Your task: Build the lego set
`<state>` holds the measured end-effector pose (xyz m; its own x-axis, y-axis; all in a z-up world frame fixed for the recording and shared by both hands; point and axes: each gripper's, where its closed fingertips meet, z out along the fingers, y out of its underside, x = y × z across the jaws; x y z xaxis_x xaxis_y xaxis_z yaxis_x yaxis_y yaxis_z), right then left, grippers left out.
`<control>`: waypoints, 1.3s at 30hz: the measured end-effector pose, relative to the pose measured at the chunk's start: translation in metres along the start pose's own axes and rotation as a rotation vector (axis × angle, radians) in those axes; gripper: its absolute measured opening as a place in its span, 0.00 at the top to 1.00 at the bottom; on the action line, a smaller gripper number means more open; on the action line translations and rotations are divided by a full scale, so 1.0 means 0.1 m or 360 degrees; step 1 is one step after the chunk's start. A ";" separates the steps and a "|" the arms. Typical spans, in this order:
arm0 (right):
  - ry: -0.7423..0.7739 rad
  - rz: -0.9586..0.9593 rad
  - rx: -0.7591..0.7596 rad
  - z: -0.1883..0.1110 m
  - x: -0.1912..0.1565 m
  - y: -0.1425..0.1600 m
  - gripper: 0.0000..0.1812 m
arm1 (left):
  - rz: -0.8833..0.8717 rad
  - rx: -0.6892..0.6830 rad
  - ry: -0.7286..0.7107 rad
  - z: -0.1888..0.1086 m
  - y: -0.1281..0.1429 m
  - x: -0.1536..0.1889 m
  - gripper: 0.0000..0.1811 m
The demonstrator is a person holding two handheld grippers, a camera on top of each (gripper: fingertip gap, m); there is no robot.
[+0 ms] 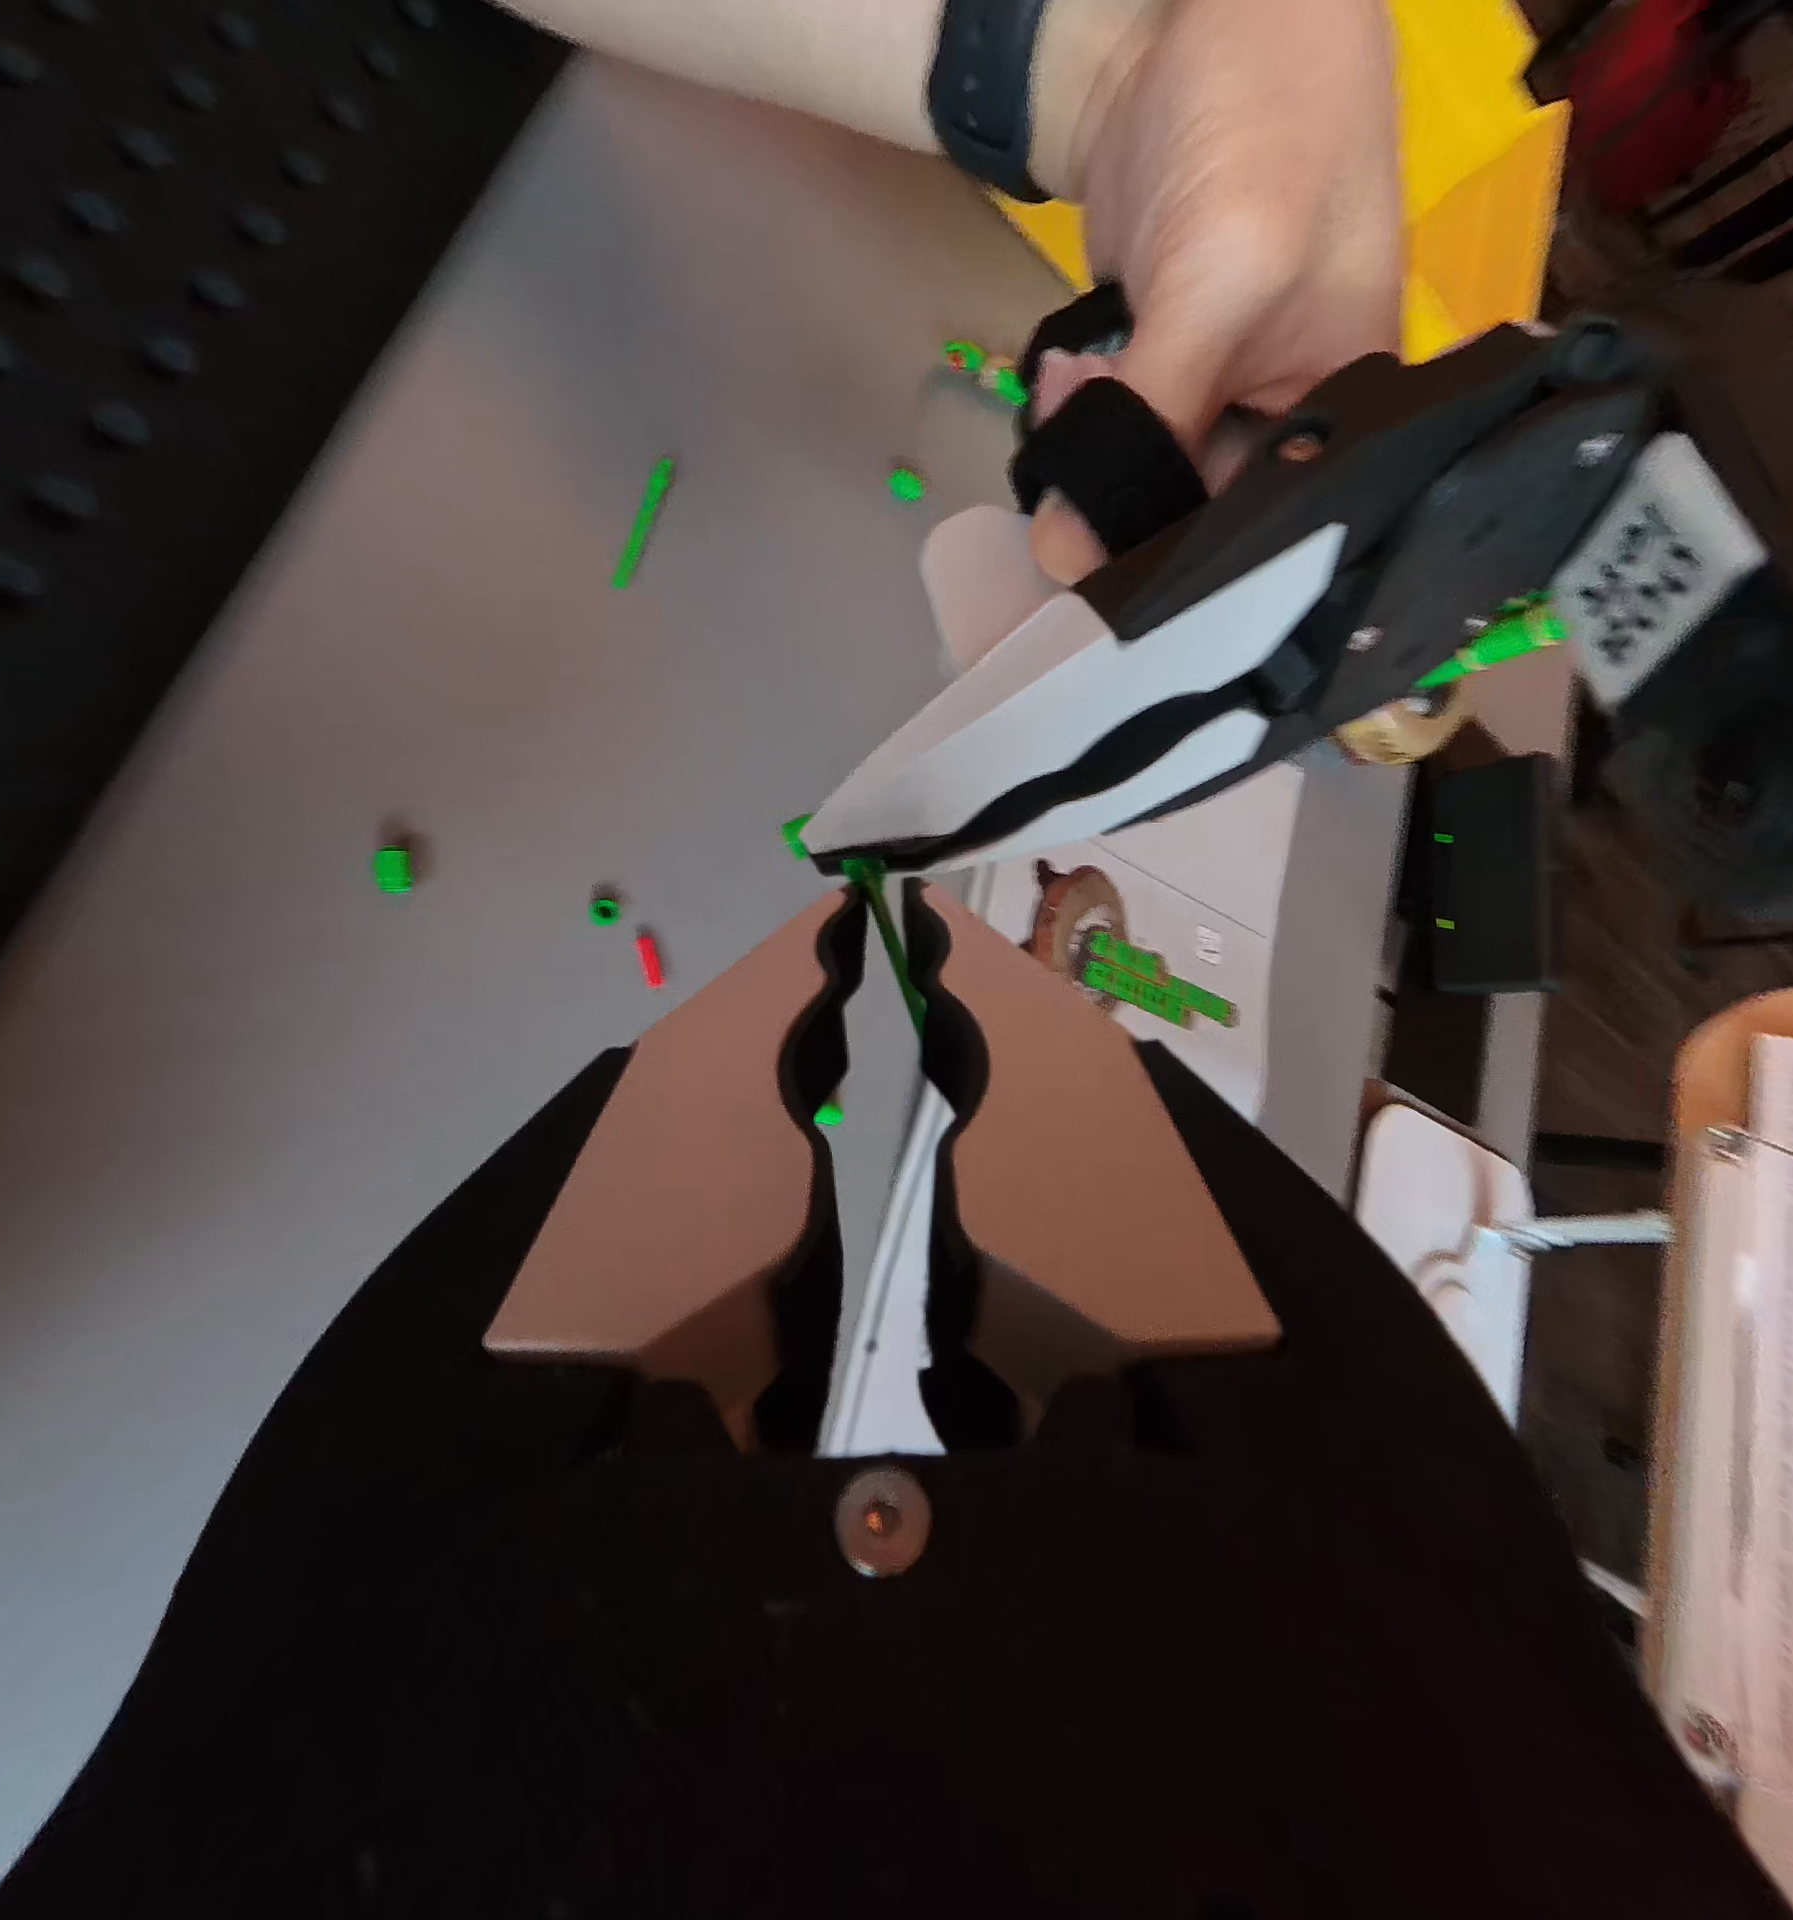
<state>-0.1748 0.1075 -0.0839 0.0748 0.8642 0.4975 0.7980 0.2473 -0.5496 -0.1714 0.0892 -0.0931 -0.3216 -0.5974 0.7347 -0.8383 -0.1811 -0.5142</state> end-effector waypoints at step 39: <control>0.1071 0.0204 0.0128 -0.64 0.98 -0.23 0.68 | 0.0325 0.0883 -0.0454 -0.57 -0.87 0.35 0.97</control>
<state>-0.1473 0.1589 0.0207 0.5412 0.4352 0.7195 0.7132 0.2157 -0.6670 -0.1349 0.1288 0.0022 -0.2570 -0.8323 0.4912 -0.3969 -0.3725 -0.8389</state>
